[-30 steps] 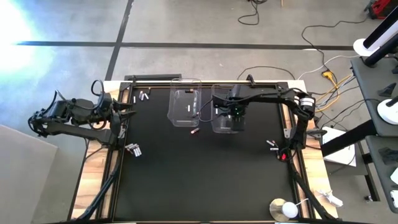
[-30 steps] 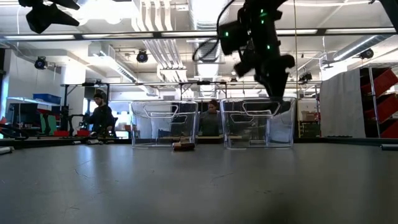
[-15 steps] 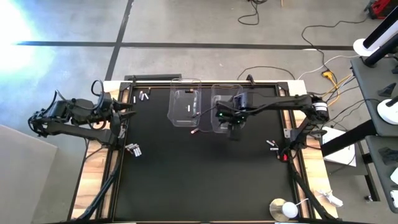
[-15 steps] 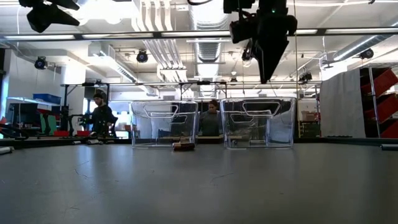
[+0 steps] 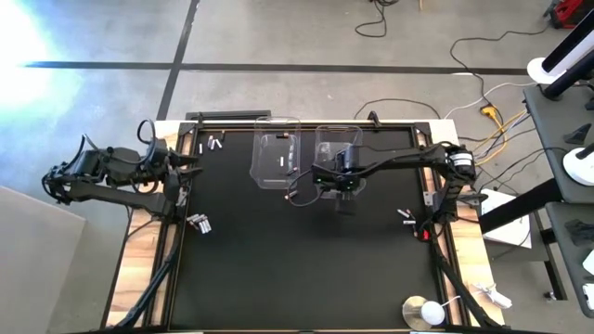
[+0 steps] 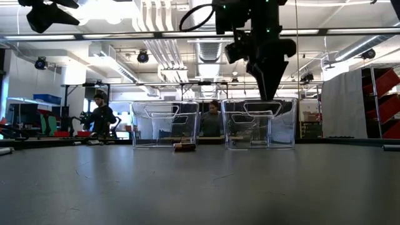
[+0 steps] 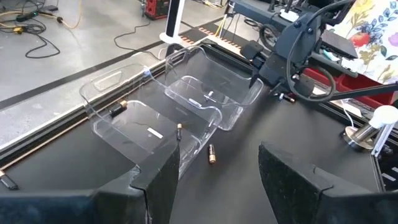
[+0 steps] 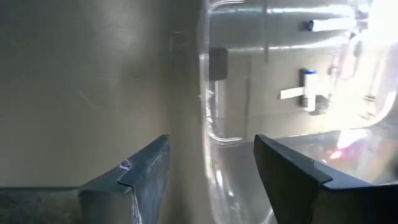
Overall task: Sort batteries
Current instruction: Adjust the right transparent bin, then put the black battery into the right transparent bin, then put the black battery into the left transparent bin
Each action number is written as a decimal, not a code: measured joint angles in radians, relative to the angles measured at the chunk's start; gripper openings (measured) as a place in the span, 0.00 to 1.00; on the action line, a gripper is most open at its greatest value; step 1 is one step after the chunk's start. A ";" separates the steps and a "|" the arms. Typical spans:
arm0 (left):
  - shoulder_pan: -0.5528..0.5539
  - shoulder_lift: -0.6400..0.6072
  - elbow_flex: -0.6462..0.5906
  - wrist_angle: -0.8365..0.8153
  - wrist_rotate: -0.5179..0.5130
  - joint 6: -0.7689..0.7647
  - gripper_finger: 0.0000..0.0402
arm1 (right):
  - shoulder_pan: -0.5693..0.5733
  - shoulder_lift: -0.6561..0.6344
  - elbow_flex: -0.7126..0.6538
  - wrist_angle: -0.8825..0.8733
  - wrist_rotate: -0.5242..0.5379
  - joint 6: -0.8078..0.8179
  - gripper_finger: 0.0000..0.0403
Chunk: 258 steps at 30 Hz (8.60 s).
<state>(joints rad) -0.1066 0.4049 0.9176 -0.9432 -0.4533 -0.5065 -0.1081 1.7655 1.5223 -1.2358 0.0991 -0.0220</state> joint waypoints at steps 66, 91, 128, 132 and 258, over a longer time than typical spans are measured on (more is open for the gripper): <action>0.000 -0.003 0.000 -0.174 0.096 0.158 0.49 | 0.261 0.496 0.081 0.854 0.815 1.097 0.95; 0.000 -0.003 0.000 -0.182 0.093 0.158 0.49 | 0.190 0.488 -0.070 1.100 0.643 0.827 0.84; 0.000 -0.013 0.022 -0.059 0.096 0.168 0.49 | 0.201 0.477 0.421 0.415 0.087 0.744 0.58; 0.000 -0.019 0.022 -0.059 0.096 0.178 0.49 | 0.195 0.477 0.571 0.304 0.035 0.701 0.56; 0.965 0.608 -0.080 0.176 0.326 -0.137 0.43 | 0.245 0.000 0.833 -0.183 0.399 0.158 0.74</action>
<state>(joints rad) 0.8582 1.0128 0.8371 -0.7669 -0.1271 -0.6435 0.1370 1.7659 2.3549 -1.4185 0.4984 0.1362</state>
